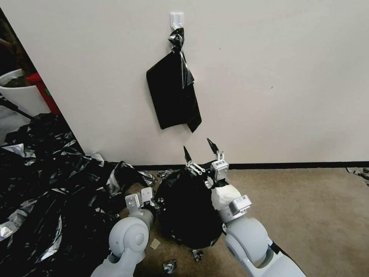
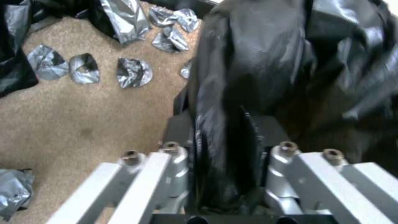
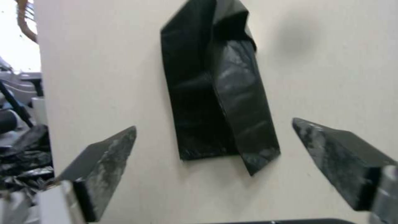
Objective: Place a trash bag onto the trash bin.
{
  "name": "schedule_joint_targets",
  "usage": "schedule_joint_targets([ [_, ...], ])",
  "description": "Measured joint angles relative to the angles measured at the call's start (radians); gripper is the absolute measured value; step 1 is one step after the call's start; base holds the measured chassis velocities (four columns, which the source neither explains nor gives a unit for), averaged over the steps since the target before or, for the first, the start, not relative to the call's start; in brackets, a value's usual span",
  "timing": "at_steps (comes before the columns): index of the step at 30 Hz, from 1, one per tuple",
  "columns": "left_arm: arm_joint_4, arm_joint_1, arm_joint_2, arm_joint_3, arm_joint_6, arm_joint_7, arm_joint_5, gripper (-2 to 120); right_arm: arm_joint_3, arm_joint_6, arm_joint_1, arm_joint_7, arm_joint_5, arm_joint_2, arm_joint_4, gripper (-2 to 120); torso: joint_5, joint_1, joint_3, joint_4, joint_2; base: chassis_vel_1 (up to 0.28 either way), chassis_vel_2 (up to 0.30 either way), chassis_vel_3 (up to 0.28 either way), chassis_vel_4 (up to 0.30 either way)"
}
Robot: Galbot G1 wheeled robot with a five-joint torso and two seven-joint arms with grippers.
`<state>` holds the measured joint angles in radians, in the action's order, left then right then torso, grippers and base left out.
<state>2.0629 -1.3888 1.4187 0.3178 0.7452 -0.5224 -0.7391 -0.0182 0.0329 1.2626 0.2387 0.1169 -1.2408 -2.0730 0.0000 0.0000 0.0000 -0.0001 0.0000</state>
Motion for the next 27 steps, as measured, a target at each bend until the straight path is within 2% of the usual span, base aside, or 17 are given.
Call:
schedule_joint_targets([
  [4, 0.043, -0.042, -0.013, 0.017, -0.004, 0.027, 0.027, 50, 0.006, -0.010, -0.008, 0.018, 0.004, -0.006, 0.016, 100, -0.0001, 0.000, 0.000, 0.0000, 0.000, 0.000, 0.000, 0.000, 0.000],
  [5, 0.043, -0.042, -0.013, 0.017, -0.004, 0.027, 0.027, 50, 0.006, -0.010, -0.008, 0.018, 0.004, -0.006, 0.016, 100, -0.0001, 0.000, 0.000, 0.0000, 0.000, 0.000, 0.000, 0.000, 0.000],
  [7, 0.095, -0.086, -0.029, 0.031, -0.045, 0.082, 0.074, 58, 0.003, 0.010, -0.010, 0.042, 0.010, -0.014, 0.034, 100, -0.0001, 0.000, 0.000, 0.0001, 0.000, 0.000, 0.000, 0.000, 0.000],
  [8, 0.095, -0.086, -0.029, 0.031, -0.045, 0.082, 0.074, 58, 0.003, 0.010, -0.010, 0.042, 0.010, -0.014, 0.034, 100, -0.0001, 0.000, 0.000, 0.0001, 0.000, 0.000, 0.000, 0.000, 0.000],
  [10, 0.137, -0.133, -0.052, 0.053, -0.162, 0.169, 0.164, 68, -0.022, 0.039, -0.011, 0.075, 0.008, -0.027, 0.064, 100, 0.0000, 0.000, 0.000, 0.0002, 0.000, 0.000, 0.000, 0.000, 0.000],
  [12, 0.142, -0.165, -0.076, 0.086, -0.337, 0.276, 0.294, 76, -0.073, 0.062, -0.001, 0.084, -0.012, -0.043, 0.087, 100, 0.0000, 0.000, 0.000, 0.0005, 0.000, 0.000, 0.000, 0.000, 0.000],
  [13, 0.142, -0.165, -0.076, 0.086, -0.337, 0.276, 0.294, 76, -0.073, 0.062, -0.001, 0.084, -0.012, -0.043, 0.087, 100, 0.0000, 0.000, 0.000, 0.0005, 0.000, 0.000, 0.000, 0.000, 0.000],
  [14, 0.112, -0.165, -0.096, 0.131, -0.563, 0.358, 0.384, 84, -0.134, 0.080, 0.022, 0.084, -0.036, -0.065, 0.095, 100, 0.0005, 0.000, 0.000, 0.0003, 0.000, 0.000, 0.000, 0.000, 0.000],
  [15, 0.090, -0.156, -0.103, 0.154, -0.645, 0.394, 0.412, 88, -0.166, 0.082, 0.037, 0.084, -0.046, -0.077, 0.094, 100, 0.0001, 0.000, 0.000, 0.0005, 0.000, 0.000, 0.000, 0.000, 0.000],
  [16, 0.071, -0.144, -0.109, 0.176, -0.704, 0.422, 0.431, 91, -0.199, 0.079, 0.055, 0.083, -0.053, -0.090, 0.089, 100, -0.0006, 0.000, 0.000, 0.0003, 0.000, 0.000, 0.000, 0.000, 0.000],
  [17, 0.071, -0.144, -0.109, 0.176, -0.704, 0.422, 0.431, 91, -0.199, 0.079, 0.055, 0.083, -0.053, -0.090, 0.089, 100, -0.0006, 0.000, 0.000, 0.0003, 0.000, 0.000, 0.000, 0.000, 0.000],
  [18, 0.044, -0.118, -0.120, 0.218, -0.789, 0.473, 0.448, 97, -0.258, 0.065, 0.089, 0.074, -0.056, -0.117, 0.064, 100, 0.0001, 0.000, 0.000, 0.0000, 0.000, 0.000, 0.000, 0.000, 0.000],
  [19, 0.031, -0.098, -0.128, 0.241, -0.824, 0.498, 0.444, 99, -0.303, 0.051, 0.112, 0.068, -0.056, -0.136, 0.045, 100, 0.0001, 0.000, 0.000, -0.0001, 0.000, 0.000, 0.000, 0.000, 0.000],
  [21, 0.008, -0.056, -0.135, 0.277, -0.855, 0.535, 0.424, 100, -0.378, 0.034, 0.145, 0.053, -0.056, -0.167, 0.022, 100, -0.0004, 0.000, 0.000, -0.0007, 0.000, 0.000, 0.000, 0.000, 0.000],
  [27, 0.002, -0.045, -0.136, 0.286, -0.858, 0.543, 0.414, 100, -0.394, 0.029, 0.152, 0.046, -0.055, -0.175, 0.016, 100, 0.0001, 0.000, 0.000, 0.0002, 0.000, 0.000, 0.000, 0.000, 0.000],
])
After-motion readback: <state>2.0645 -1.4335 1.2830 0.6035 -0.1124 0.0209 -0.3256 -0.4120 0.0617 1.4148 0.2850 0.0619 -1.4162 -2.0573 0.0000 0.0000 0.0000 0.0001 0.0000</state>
